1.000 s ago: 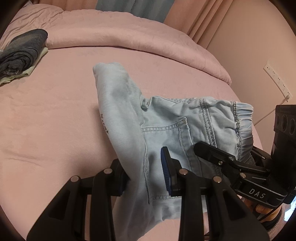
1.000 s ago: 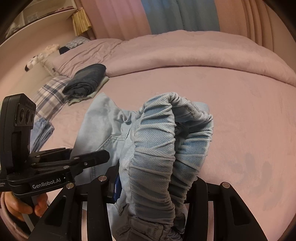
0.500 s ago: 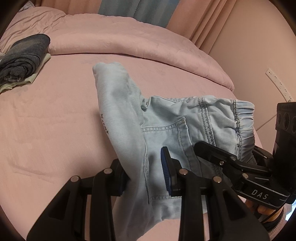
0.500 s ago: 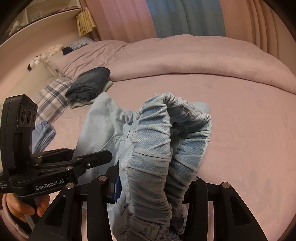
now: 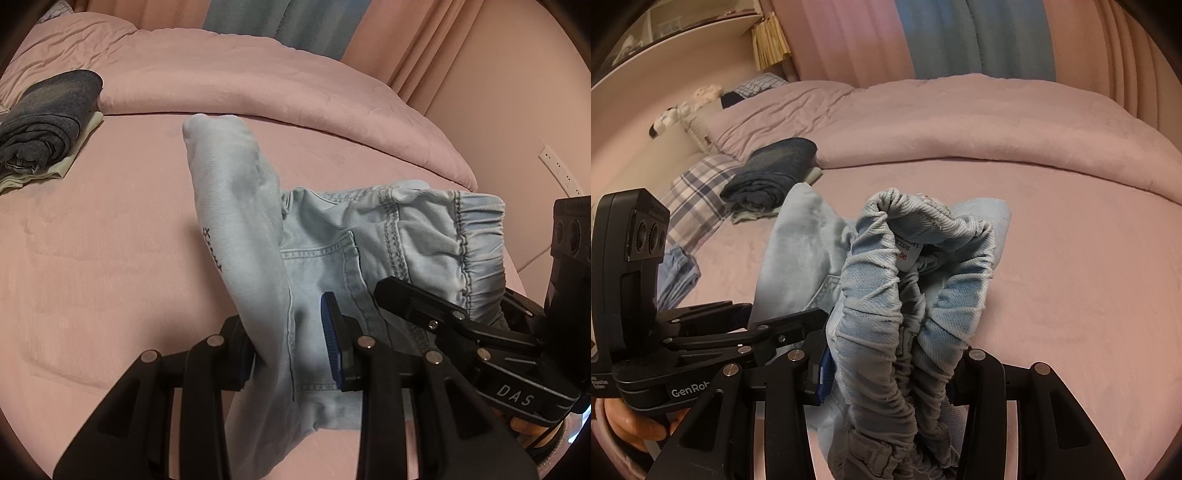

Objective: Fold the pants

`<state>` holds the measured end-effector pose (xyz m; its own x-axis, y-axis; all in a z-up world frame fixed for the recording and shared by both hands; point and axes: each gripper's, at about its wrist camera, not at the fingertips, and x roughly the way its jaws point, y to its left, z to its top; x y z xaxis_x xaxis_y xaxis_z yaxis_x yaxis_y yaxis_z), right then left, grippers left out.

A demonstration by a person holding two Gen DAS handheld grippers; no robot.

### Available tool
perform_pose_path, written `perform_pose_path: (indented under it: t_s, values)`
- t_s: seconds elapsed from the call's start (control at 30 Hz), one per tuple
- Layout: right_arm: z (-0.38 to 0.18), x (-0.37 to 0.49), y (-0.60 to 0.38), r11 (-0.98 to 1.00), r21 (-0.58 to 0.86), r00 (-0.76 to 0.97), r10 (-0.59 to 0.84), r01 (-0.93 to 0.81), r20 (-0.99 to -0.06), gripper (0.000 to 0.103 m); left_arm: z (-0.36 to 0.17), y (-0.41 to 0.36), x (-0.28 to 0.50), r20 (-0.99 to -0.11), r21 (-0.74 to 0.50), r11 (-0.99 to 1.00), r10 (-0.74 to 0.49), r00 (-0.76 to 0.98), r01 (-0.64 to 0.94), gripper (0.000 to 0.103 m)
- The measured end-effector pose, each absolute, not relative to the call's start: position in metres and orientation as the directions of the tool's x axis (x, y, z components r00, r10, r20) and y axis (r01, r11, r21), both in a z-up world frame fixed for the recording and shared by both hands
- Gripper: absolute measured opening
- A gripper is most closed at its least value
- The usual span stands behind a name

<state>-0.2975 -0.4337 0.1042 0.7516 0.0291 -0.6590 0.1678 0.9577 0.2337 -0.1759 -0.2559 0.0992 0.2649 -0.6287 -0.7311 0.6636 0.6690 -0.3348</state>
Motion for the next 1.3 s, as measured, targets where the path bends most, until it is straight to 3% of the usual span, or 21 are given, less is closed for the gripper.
perform_pose_path:
  t_s: [1.3]
  values:
    - [0.078,-0.259,-0.467,0.926,0.284,0.701,0.029,0.25,-0.712,0.047,0.074,-0.299,-0.125,-0.797,-0.255,0.687,-0.548,0.254,0.681,0.031]
